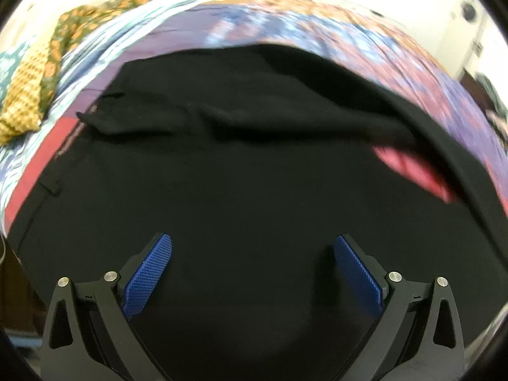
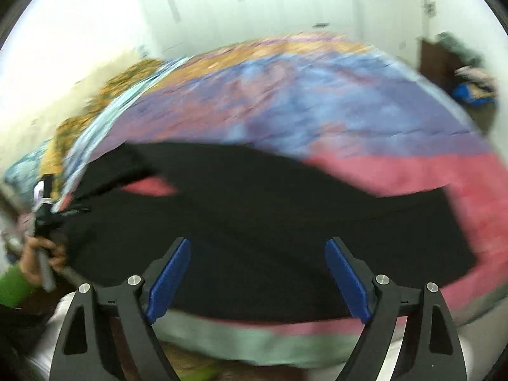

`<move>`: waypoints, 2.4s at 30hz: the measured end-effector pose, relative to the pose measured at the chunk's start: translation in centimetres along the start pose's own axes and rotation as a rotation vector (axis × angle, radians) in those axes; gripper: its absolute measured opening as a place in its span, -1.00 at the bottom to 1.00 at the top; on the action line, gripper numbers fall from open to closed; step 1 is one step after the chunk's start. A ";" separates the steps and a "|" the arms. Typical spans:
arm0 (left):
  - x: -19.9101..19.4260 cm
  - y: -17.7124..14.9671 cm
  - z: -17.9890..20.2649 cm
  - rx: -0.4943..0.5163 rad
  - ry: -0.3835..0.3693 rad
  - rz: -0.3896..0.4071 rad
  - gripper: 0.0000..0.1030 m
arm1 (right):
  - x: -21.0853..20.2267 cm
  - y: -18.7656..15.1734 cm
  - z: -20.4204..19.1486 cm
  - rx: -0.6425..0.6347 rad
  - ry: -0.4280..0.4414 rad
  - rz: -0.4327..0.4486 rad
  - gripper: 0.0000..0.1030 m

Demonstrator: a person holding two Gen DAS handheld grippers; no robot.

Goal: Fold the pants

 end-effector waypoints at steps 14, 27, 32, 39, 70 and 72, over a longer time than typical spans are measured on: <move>2.1 -1.6 1.5 0.093 0.011 0.035 0.99 | 4.3 -2.2 0.5 0.139 0.078 -0.041 0.67; 2.4 -1.3 1.2 0.098 0.015 0.032 0.99 | 1.6 -1.4 9.2 0.481 0.119 0.115 0.67; 2.4 -1.3 1.2 0.098 0.015 0.032 0.99 | 0.3 -1.4 13.1 0.622 0.162 0.172 0.67; 2.5 -1.3 1.1 0.099 0.017 0.035 0.99 | 0.0 -0.9 15.6 0.737 0.134 0.171 0.40; 2.4 -1.1 1.2 0.101 0.019 0.032 0.99 | -8.0 4.9 7.5 0.415 0.119 0.276 -0.87; 2.3 -1.0 1.1 0.102 0.020 0.007 0.99 | -8.4 5.2 6.9 0.399 0.128 0.281 -0.87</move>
Point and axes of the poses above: each gripper's, at about its wrist camera, not at the fingertips, and x roughly the way its jaws point, z to its right, y to its top, the point moved 6 cm from there along x, roughly the way its jaws point, and after that the axes turned 14 degrees about -z, right-handed, at the moved point
